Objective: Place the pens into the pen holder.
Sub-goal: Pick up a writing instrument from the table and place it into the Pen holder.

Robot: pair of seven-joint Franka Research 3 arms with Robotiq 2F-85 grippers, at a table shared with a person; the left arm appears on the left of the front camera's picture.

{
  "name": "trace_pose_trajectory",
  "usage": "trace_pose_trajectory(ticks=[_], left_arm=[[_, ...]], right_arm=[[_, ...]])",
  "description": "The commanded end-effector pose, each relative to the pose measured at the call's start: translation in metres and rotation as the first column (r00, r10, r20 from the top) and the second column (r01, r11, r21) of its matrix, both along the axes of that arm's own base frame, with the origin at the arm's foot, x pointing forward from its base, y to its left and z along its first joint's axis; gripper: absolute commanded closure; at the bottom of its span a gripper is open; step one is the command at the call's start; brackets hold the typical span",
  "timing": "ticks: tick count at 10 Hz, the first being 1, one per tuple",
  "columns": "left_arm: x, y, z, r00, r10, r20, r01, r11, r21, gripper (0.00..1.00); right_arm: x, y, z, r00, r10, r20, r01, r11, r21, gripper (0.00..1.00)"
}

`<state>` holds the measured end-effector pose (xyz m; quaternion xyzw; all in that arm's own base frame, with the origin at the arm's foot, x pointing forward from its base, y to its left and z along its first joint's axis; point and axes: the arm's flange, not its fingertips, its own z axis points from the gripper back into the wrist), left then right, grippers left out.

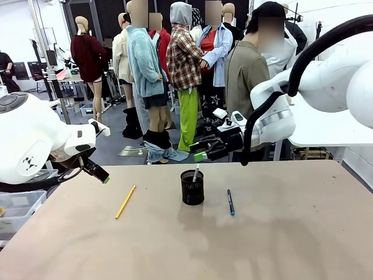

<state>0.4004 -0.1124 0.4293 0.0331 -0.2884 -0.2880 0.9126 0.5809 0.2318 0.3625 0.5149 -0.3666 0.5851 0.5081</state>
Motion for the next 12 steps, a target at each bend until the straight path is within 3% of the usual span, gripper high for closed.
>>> trace_pose_trajectory(ticks=[1, 3, 5, 7, 9, 10, 11, 12], left_arm=[[0.001, 0.000, -0.002, 1.000, 0.001, 0.011, -0.001, 1.000, -0.001, 0.00], [0.001, 0.000, -0.002, 1.000, 0.001, 0.011, -0.001, 1.000, -0.001, 0.00], [0.001, 0.000, -0.002, 1.000, 0.001, 0.011, -0.001, 1.000, -0.001, 0.00], [0.001, 0.000, -0.002, 1.000, 0.001, 0.011, -0.001, 1.000, -0.001, 0.00], [0.001, 0.000, -0.002, 1.000, 0.001, 0.011, -0.001, 1.000, -0.001, 0.00], [0.001, 0.000, -0.002, 1.000, 0.001, 0.011, -0.001, 1.000, -0.001, 0.00], [0.001, 0.000, -0.002, 1.000, 0.001, 0.011, -0.001, 1.000, -0.001, 0.00], [0.001, 0.000, -0.002, 1.000, 0.001, 0.011, -0.001, 1.000, -0.001, 0.00]], right_arm=[[-0.026, -0.027, 0.014, 0.998, -0.051, 0.032, 0.053, 0.996, -0.066, 0.09], [-0.042, -0.054, 0.027, 0.986, -0.160, 0.047, 0.164, 0.980, -0.116, 0.09], [-0.054, -0.077, 0.040, 0.955, -0.296, -0.002, 0.292, 0.942, -0.168, 0.09], [-0.068, -0.093, 0.057, 0.870, -0.478, -0.124, 0.436, 0.862, -0.260, 0.09], [-0.076, -0.097, 0.082, 0.777, -0.618, -0.115, 0.544, 0.753, -0.370, 0.09], [-0.073, -0.092, 0.091, 0.714, -0.686, -0.140, 0.563, 0.681, -0.468, 0.09], [-0.067, -0.086, 0.099, 0.626, -0.765, -0.151, 0.563, 0.577, -0.591, 0.09], [-0.060, -0.078, 0.105, 0.569, -0.805, -0.169, 0.517, 0.510, -0.688, 0.09]])
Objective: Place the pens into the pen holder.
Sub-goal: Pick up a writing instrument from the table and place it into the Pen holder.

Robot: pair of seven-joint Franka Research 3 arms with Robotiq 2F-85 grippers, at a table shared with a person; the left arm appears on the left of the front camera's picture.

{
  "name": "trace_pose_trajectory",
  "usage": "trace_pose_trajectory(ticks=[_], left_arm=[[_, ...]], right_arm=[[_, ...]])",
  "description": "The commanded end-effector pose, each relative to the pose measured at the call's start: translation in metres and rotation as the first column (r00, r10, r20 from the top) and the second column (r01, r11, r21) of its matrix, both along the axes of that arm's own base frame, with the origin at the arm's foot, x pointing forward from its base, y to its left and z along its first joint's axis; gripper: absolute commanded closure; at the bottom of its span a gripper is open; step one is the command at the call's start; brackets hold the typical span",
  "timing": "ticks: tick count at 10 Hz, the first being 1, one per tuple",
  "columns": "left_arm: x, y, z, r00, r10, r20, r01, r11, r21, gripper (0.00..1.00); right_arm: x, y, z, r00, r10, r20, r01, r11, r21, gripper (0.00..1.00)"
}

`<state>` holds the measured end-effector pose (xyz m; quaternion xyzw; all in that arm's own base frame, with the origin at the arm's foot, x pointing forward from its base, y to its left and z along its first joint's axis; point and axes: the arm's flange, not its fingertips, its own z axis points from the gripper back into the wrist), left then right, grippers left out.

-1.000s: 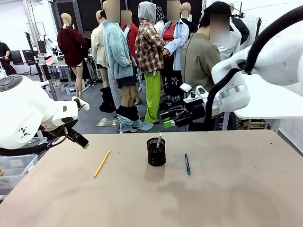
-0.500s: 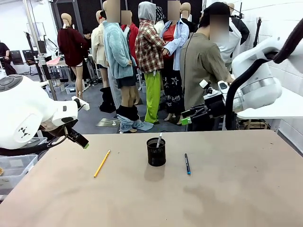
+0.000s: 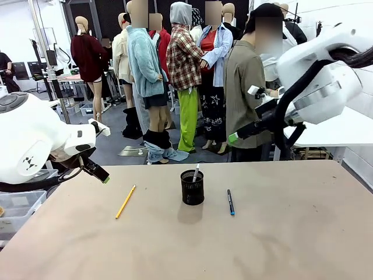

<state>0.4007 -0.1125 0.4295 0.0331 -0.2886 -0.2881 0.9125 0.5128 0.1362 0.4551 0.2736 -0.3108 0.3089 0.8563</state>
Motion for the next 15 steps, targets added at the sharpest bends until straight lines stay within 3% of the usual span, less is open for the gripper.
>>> trace_pose_trajectory(ticks=[1, 3, 4, 6, 7, 10, 15], left_arm=[[0.001, 0.000, -0.002, 1.000, 0.001, 0.011, -0.001, 1.000, -0.001, 0.00], [0.001, 0.000, -0.002, 1.000, 0.001, 0.011, -0.001, 1.000, -0.001, 0.00], [0.001, 0.000, -0.002, 1.000, 0.001, 0.011, -0.001, 1.000, -0.001, 0.00], [0.001, 0.000, -0.002, 1.000, 0.001, 0.011, -0.001, 1.000, -0.001, 0.00], [0.001, 0.000, -0.002, 1.000, 0.001, 0.011, -0.001, 1.000, -0.001, 0.00], [0.001, 0.000, -0.002, 1.000, 0.001, 0.011, -0.001, 1.000, -0.001, 0.00], [0.001, 0.000, -0.002, 1.000, 0.001, 0.011, -0.001, 1.000, -0.001, 0.00]], right_arm=[[0.014, 0.032, 0.015, 0.945, -0.109, -0.309, 0.075, 0.990, -0.120, 0.09], [0.020, 0.050, 0.011, 0.886, -0.251, -0.391, 0.145, 0.949, -0.280, 0.09], [0.025, 0.056, 0.005, 0.864, -0.248, -0.437, 0.100, 0.937, -0.333, 0.09], [0.032, 0.062, -0.002, 0.884, -0.239, -0.401, 0.091, 0.930, -0.355, 0.09], [0.033, 0.063, -0.010, 0.852, -0.257, -0.456, 0.063, 0.916, -0.397, 0.09], [0.045, 0.082, -0.045, 0.806, -0.286, -0.519, -0.022, 0.861, -0.508, 0.09], [0.047, 0.104, -0.095, 0.792, -0.327, -0.516, -0.069, 0.792, -0.607, 0.09]])
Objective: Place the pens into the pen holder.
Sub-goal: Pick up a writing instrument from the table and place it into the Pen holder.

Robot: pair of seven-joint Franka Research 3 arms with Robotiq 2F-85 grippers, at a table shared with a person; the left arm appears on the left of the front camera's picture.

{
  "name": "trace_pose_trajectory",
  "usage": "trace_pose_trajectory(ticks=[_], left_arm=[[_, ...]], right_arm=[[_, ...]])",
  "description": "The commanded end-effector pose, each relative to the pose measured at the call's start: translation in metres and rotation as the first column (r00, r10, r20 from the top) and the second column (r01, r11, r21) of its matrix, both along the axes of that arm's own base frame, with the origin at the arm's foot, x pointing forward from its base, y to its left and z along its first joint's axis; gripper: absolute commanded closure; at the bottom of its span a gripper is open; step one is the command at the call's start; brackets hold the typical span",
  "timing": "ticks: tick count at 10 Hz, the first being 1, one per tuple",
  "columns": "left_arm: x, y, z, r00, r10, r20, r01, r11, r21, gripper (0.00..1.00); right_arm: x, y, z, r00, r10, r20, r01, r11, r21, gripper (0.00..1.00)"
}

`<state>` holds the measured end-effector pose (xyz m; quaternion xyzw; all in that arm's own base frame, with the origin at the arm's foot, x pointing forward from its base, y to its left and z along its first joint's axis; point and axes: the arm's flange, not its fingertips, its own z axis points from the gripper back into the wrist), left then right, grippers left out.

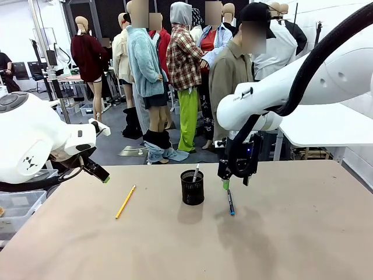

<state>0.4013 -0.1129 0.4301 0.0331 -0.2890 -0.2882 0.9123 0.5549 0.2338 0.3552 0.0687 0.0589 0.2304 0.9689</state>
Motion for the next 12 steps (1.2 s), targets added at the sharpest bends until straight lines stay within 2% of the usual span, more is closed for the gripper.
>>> trace_pose_trajectory(ticks=[1, 3, 7, 12], left_arm=[[0.000, 0.000, -0.002, 1.000, 0.001, 0.010, -0.001, 1.000, -0.001, 0.00], [0.000, 0.000, -0.002, 1.000, 0.001, 0.010, -0.001, 1.000, -0.001, 0.00], [0.000, 0.000, -0.002, 1.000, 0.001, 0.010, -0.001, 1.000, -0.001, 0.00], [0.000, 0.000, -0.002, 1.000, 0.001, 0.010, -0.001, 1.000, -0.001, 0.00]], right_arm=[[0.002, 0.010, -0.002, 1.000, 0.000, -0.016, -0.001, 0.999, -0.052, 0.09], [-0.006, 0.012, -0.014, 0.995, -0.065, 0.071, 0.071, 0.994, -0.087, 0.09], [-0.032, 0.024, -0.035, 0.977, -0.103, 0.184, 0.134, 0.977, -0.167, 0.09], [-0.042, 0.028, -0.047, 0.981, -0.106, 0.164, 0.129, 0.982, -0.140, 0.09]])
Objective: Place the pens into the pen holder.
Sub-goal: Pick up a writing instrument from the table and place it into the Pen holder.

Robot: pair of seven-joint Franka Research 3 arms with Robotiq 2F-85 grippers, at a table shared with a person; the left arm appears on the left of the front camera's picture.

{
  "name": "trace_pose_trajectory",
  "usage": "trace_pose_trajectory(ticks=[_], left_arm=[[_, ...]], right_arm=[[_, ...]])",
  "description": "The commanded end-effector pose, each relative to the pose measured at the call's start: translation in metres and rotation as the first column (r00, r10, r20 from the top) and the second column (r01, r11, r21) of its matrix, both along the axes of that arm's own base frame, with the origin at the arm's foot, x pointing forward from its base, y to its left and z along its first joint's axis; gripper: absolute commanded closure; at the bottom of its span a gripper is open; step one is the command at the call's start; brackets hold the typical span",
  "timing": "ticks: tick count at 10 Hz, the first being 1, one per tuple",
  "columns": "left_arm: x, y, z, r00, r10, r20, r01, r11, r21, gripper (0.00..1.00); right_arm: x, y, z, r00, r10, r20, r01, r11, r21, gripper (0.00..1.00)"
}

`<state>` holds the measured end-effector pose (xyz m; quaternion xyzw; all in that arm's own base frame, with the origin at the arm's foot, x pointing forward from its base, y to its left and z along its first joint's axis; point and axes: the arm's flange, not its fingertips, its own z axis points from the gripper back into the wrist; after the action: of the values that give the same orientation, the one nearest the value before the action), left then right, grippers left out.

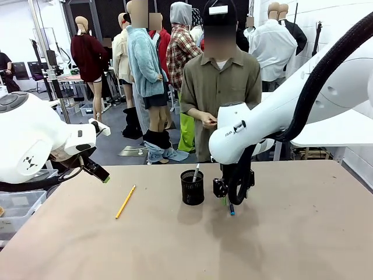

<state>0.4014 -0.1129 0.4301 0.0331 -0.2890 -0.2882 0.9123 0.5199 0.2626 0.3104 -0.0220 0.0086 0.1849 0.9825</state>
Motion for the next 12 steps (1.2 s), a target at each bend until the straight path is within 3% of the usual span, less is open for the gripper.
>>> trace_pose_trajectory(ticks=[1, 5, 12], left_arm=[[0.000, 0.000, -0.002, 1.000, 0.001, 0.010, -0.001, 1.000, -0.001, 0.00], [0.000, 0.000, -0.002, 1.000, 0.001, 0.010, -0.001, 1.000, -0.001, 0.00], [0.000, 0.000, -0.002, 1.000, 0.001, 0.010, -0.001, 1.000, -0.001, 0.00]], right_arm=[[-0.008, -0.001, -0.004, 1.000, -0.015, 0.009, 0.015, 1.000, 0.023, 0.09], [-0.004, 0.003, -0.008, 1.000, -0.012, -0.015, 0.012, 1.000, 0.010, 0.77], [0.003, 0.013, -0.017, 0.999, -0.002, -0.035, 0.002, 1.000, 0.023, 0.77]])
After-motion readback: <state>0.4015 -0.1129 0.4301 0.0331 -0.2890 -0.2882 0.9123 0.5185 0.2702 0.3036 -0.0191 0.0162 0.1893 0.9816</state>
